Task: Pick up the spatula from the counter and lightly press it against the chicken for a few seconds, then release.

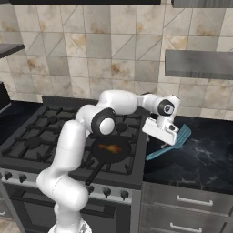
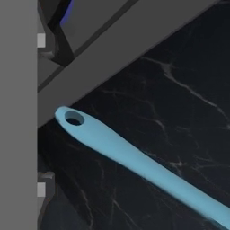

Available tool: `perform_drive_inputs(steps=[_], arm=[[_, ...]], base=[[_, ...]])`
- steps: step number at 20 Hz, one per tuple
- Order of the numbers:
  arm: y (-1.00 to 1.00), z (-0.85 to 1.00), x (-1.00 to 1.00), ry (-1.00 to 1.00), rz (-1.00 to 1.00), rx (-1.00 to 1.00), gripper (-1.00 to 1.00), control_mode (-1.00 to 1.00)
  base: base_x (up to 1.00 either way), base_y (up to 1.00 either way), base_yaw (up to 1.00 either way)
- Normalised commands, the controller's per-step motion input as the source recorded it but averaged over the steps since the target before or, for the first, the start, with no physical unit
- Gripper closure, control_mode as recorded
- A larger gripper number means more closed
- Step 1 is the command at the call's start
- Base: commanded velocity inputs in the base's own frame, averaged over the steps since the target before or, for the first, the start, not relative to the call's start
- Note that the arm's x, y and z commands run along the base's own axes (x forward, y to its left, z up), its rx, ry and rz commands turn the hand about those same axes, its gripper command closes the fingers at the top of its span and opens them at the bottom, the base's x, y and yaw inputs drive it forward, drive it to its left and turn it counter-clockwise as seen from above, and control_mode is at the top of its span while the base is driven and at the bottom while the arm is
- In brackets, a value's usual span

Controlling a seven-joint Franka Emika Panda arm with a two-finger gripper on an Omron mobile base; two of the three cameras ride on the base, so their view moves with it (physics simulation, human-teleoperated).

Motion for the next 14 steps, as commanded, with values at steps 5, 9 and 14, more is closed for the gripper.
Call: perform_drive_inputs(steps=[5,9,14], arm=[[-0.15,-0.04,0.04,-0.05,-0.02,0.00,-1.00,-1.00],[-0.12,-0.15,0.05,-0.04,-0.02,-0.01,-1.00,-1.00],[-0.12,-0.23,0.04,-0.06,0.00,-0.05,-1.00,-1.00]], base=[[0.00,0.00,0.00],[0.00,0.00,0.00],[0.00,0.00,0.00]])
